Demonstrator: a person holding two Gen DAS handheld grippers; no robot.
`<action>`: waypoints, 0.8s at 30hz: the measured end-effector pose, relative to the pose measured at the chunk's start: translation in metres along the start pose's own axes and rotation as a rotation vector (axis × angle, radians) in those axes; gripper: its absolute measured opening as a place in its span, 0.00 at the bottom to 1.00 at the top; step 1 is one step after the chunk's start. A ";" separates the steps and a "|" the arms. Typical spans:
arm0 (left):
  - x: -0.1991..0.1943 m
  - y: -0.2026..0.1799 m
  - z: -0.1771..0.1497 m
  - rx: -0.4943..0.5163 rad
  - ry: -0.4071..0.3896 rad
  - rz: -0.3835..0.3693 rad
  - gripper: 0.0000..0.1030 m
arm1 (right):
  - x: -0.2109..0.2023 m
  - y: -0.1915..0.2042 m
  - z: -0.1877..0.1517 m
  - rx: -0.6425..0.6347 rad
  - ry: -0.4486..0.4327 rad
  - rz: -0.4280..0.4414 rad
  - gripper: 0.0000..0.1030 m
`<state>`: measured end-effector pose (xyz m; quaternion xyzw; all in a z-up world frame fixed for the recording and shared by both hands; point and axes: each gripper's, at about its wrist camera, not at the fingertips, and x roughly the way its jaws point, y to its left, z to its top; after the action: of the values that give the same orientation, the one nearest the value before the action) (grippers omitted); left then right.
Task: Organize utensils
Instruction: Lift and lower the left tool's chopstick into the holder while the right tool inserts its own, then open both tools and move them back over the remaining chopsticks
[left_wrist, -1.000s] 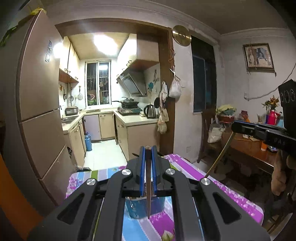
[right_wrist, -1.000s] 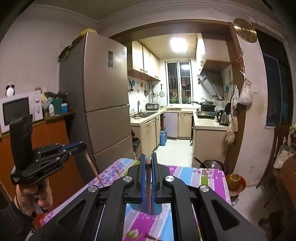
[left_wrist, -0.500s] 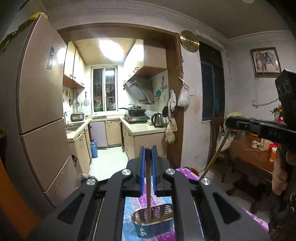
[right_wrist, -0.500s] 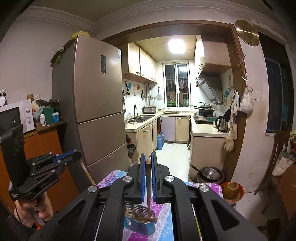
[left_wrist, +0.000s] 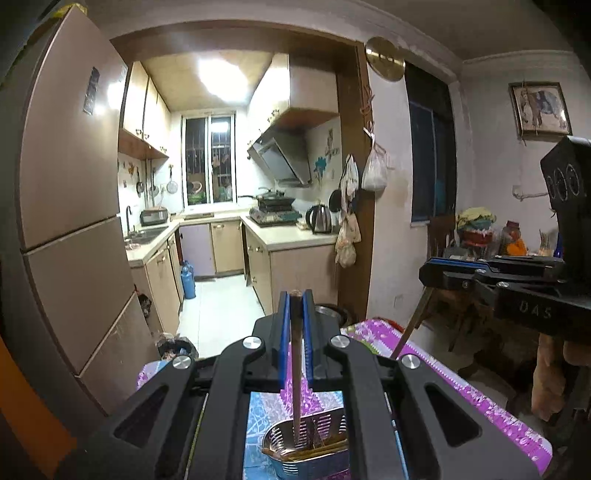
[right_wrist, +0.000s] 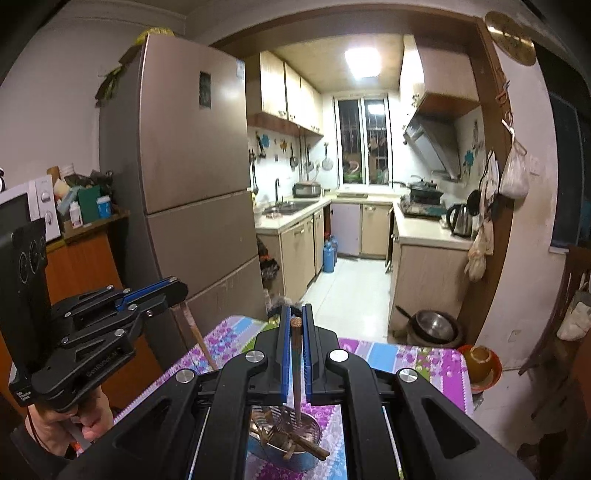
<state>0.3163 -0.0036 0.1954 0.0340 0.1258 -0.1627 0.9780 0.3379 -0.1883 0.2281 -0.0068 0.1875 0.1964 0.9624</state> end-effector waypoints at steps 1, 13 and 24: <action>0.003 0.001 -0.003 -0.001 0.006 0.001 0.05 | 0.003 -0.001 -0.002 0.002 0.006 0.001 0.07; 0.020 0.007 -0.015 -0.006 0.035 0.004 0.05 | 0.029 -0.008 -0.024 0.041 0.045 0.007 0.07; 0.009 0.005 -0.013 -0.009 -0.023 0.026 0.69 | 0.018 -0.015 -0.026 0.067 -0.017 -0.017 0.34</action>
<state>0.3231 -0.0003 0.1809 0.0291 0.1147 -0.1500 0.9816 0.3494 -0.1972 0.1968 0.0257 0.1857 0.1817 0.9653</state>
